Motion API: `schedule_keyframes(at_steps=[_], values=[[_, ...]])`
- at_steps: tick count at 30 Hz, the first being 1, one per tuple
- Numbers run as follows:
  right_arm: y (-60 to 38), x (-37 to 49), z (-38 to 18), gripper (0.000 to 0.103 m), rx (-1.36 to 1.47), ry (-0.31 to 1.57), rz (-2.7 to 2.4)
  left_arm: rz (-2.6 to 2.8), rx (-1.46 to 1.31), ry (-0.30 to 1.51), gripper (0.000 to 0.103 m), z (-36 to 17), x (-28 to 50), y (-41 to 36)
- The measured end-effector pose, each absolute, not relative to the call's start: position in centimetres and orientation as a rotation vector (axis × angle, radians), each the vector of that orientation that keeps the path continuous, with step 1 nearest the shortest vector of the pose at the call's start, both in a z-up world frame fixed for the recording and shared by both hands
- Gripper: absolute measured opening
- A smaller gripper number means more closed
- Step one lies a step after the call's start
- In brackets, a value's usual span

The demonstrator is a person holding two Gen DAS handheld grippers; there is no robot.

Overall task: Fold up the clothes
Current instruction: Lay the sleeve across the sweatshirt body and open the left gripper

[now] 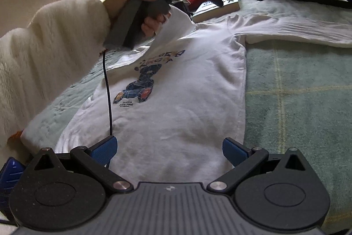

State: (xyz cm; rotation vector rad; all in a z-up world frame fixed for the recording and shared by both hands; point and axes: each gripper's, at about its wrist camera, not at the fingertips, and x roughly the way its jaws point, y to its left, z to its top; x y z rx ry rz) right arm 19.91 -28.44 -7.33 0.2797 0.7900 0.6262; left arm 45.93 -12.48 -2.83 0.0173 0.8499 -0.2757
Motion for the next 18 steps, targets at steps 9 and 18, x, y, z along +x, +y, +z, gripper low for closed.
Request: schedule_keyframes(at_steps=[9,18], values=[[-28.5,19.8,-7.2,0.103,0.278,0.798,0.604,-0.322,0.091,0.94,0.102,-6.2,43.1,-13.1],[-28.5,19.3,-6.1,0.103,0.262,0.785,0.557,-0.38,0.075,0.894,0.102,-4.5,36.0,-9.2]])
